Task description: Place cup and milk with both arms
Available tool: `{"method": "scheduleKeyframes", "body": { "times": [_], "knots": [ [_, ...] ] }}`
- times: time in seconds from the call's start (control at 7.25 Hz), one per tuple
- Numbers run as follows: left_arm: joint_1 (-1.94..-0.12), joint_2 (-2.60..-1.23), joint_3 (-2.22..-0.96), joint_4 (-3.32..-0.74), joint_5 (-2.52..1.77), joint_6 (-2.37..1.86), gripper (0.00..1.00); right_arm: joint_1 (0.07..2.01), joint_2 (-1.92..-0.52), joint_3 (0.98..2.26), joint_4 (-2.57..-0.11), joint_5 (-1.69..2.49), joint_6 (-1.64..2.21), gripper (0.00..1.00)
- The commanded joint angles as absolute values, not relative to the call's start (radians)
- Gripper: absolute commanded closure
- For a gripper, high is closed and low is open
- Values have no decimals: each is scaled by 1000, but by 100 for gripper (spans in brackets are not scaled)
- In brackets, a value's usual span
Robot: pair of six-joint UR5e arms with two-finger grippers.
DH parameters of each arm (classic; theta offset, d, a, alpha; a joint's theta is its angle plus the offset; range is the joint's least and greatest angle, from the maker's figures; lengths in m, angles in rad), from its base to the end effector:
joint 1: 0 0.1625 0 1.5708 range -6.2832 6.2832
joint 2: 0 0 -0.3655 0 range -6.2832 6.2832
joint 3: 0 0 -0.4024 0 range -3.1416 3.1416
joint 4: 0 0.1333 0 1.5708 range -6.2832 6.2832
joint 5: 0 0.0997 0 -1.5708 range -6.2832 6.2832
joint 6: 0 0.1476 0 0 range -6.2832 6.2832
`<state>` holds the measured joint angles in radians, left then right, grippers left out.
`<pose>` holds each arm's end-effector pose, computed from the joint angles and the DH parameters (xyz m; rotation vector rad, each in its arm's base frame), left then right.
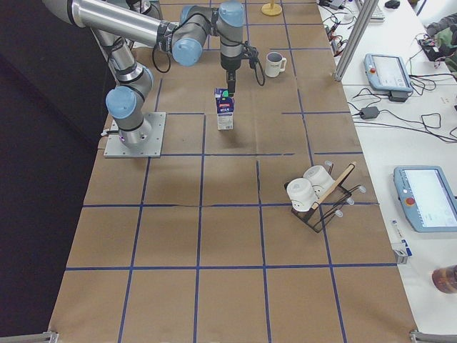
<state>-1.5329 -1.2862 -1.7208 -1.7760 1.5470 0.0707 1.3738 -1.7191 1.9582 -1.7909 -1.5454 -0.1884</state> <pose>-0.1221 -0.3901 0.4131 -0.0497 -3.1118 -0.1078 0.0495 -0.4523 0.2793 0.0138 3.1129 0.0215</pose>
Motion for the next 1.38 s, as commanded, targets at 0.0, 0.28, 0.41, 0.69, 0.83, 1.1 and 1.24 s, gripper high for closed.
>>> {"method": "scheduleKeyframes", "body": {
  "times": [0.0,0.28,0.41,0.69,0.83,1.1,1.24],
  "knots": [
    [-1502,-1264,-1784,-1770,1540,69,0,1376,-1718,2017,-1849,-1543,-183,0],
    [-1490,-1317,-1782,-1609,1554,95,0,1384,-1717,2086,-1957,-1526,-183,0],
    [-1491,-1351,-1758,-1585,1555,125,0,1384,-1710,2089,-1959,-1526,-184,0],
    [-1499,-1367,-1721,-1589,1555,172,0,1384,-1697,2094,-1959,-1514,-187,0],
    [-1499,-1380,-1695,-1620,1557,172,0,1384,-1692,2094,-1959,-1514,-195,1],
    [-1502,-1410,-1628,-1710,1557,172,0,1384,-1668,2094,-1957,-1514,-198,22],
    [-1502,-1410,-1626,-1712,1557,172,0,1384,-1661,2095,-1956,-1514,-198,37]
  ]
}}
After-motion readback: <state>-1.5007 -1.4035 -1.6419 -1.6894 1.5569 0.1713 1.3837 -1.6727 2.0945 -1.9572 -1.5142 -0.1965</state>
